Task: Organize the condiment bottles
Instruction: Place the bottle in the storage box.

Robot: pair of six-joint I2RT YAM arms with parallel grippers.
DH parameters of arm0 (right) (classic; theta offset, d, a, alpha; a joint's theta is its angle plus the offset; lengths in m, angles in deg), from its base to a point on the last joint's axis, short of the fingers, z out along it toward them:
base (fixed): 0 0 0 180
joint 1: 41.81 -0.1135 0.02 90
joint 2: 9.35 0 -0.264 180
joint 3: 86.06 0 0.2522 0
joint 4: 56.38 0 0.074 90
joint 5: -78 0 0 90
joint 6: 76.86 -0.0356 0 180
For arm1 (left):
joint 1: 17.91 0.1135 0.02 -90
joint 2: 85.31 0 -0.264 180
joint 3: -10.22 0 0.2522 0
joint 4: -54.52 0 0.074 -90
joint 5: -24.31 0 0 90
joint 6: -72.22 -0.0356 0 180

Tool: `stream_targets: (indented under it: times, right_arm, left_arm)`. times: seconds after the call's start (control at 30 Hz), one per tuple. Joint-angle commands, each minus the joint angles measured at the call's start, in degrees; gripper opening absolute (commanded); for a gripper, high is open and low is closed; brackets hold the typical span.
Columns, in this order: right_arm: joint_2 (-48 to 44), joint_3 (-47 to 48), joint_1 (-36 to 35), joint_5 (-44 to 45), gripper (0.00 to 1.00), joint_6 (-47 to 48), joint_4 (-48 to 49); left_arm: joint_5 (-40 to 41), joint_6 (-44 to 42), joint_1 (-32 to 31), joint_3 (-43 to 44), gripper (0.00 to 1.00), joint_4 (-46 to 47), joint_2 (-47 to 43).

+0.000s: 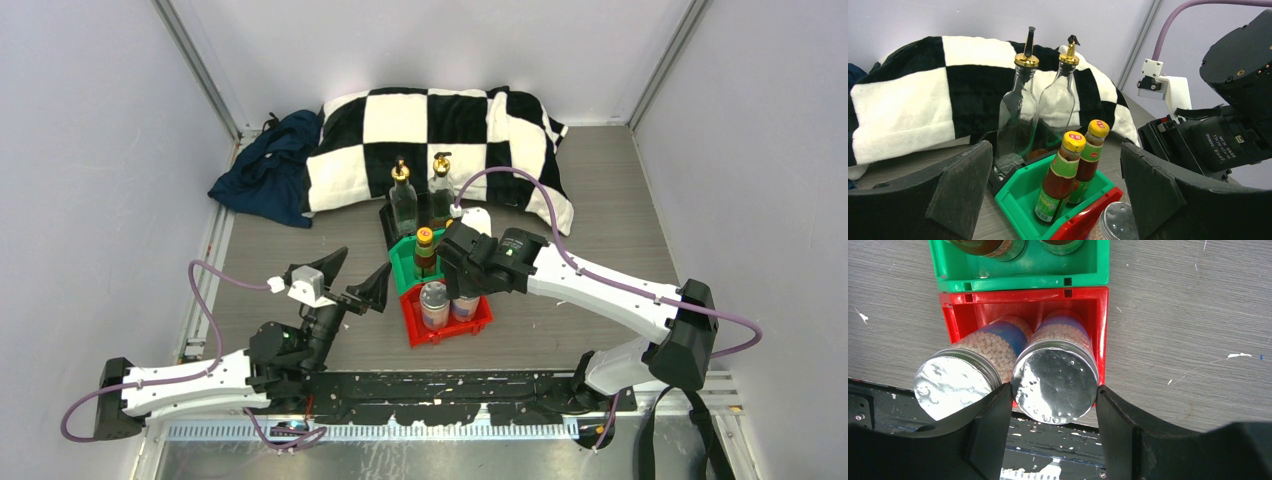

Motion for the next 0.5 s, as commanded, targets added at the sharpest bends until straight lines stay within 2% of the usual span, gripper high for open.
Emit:
stream_targets:
  times: [0.0,0.13,0.47]
  right_arm:
    - [-2.0,2.4,0.0,0.6,0.70,1.1,0.7]
    - [-2.0,2.5,-0.1,0.6,0.77,1.2,0.7]
    - [-2.1,3.0,-0.3,0.9,0.79,1.3,0.4]
  left_arm:
    - [1.1,0.5,-0.2,0.3,1.00,2.7,0.1]
    - [1.0,0.6,-0.2,0.4,1.00,2.5,0.2]
    - [1.0,0.7,-0.2,0.5,1.00,2.4,0.1]
